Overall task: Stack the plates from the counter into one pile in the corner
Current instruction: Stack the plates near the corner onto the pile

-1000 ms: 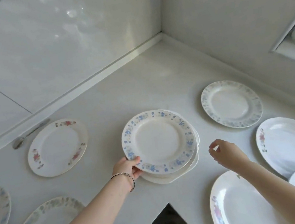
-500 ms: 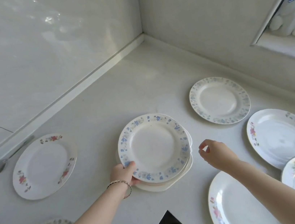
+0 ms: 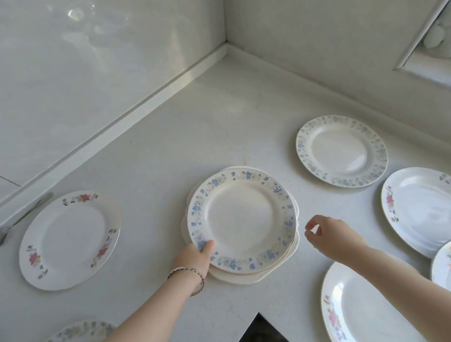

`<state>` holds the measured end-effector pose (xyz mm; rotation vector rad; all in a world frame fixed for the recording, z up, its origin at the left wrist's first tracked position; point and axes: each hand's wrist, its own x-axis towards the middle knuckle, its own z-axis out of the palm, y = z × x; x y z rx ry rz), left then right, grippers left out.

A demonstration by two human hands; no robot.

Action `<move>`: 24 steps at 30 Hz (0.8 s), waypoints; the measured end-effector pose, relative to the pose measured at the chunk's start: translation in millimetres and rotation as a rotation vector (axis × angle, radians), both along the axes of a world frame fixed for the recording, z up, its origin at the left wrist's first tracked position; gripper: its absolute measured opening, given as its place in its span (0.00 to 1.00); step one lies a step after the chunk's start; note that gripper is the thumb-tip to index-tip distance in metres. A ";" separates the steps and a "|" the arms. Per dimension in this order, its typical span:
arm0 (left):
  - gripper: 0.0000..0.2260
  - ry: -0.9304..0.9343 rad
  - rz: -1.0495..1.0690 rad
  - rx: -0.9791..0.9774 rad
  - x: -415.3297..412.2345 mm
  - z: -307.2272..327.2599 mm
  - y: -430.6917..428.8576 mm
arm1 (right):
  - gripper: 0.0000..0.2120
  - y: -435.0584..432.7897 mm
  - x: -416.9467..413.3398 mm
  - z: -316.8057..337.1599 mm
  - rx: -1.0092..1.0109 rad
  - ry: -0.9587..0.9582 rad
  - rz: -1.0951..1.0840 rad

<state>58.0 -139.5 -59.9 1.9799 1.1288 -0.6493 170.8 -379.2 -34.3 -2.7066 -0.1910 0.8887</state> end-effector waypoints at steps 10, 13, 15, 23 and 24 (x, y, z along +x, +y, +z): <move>0.16 -0.168 0.042 0.093 -47.5 -2.1 40.3 | 0.12 87.9 -45.7 24.2 0.067 -0.008 0.289; 0.12 -0.170 0.114 0.239 -91.5 4.4 80.2 | 0.11 138.8 -74.8 22.6 0.091 0.048 0.445; 0.14 -0.154 0.182 0.315 -125.4 9.2 107.5 | 0.10 173.8 -96.8 17.2 0.124 0.092 0.515; 0.13 0.002 0.404 0.422 -240.4 11.4 175.7 | 0.20 267.3 -202.3 -32.9 0.022 0.287 0.675; 0.11 0.020 0.413 0.413 -247.4 10.2 178.0 | 0.21 272.0 -212.6 -37.3 0.015 0.316 0.675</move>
